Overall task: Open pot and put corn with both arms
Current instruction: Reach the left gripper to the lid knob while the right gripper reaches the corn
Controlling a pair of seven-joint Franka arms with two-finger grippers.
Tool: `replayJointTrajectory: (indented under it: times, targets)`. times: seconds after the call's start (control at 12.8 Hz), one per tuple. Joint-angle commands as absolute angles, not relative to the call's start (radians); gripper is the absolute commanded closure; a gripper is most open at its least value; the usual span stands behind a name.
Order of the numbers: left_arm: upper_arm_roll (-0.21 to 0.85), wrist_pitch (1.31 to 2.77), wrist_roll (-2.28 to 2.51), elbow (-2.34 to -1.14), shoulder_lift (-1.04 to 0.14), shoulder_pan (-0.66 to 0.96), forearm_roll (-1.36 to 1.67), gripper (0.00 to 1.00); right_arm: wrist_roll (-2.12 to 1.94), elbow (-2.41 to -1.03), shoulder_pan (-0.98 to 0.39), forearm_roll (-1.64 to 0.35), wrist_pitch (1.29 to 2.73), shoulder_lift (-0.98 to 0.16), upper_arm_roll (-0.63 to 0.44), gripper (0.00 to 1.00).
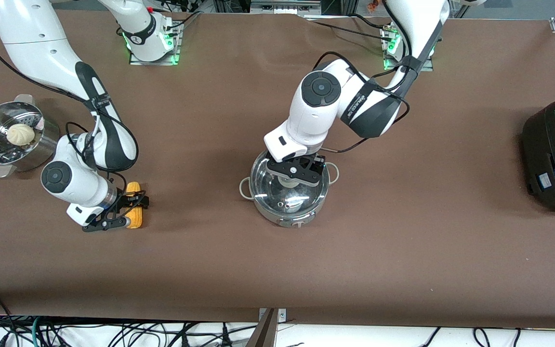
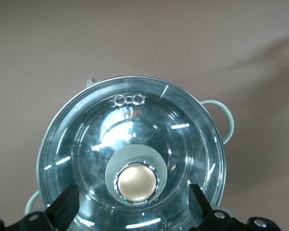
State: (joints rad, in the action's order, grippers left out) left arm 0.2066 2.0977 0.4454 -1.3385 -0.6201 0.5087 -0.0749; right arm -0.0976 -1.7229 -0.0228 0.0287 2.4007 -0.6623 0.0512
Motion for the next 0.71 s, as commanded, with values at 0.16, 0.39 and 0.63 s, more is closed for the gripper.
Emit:
replayJointTrajectory:
  times: [0.16,0.39,0.63]
  targets:
    - [0.198,2.121,0.446,-1.310,-0.653,0.515,-0.109,0.00,-0.133,-1.784,-0.009,0.029,2.480,-0.652,0.052,0.73]
    - [0.199,2.135,0.446,-1.313,-0.667,0.525,-0.109,0.00,-0.127,-1.743,-0.011,0.025,2.406,-0.649,0.052,0.79]
    - [0.201,2.135,0.446,-1.318,-0.669,0.537,-0.110,0.00,-0.126,-1.666,-0.015,0.017,2.280,-0.640,0.054,0.79]
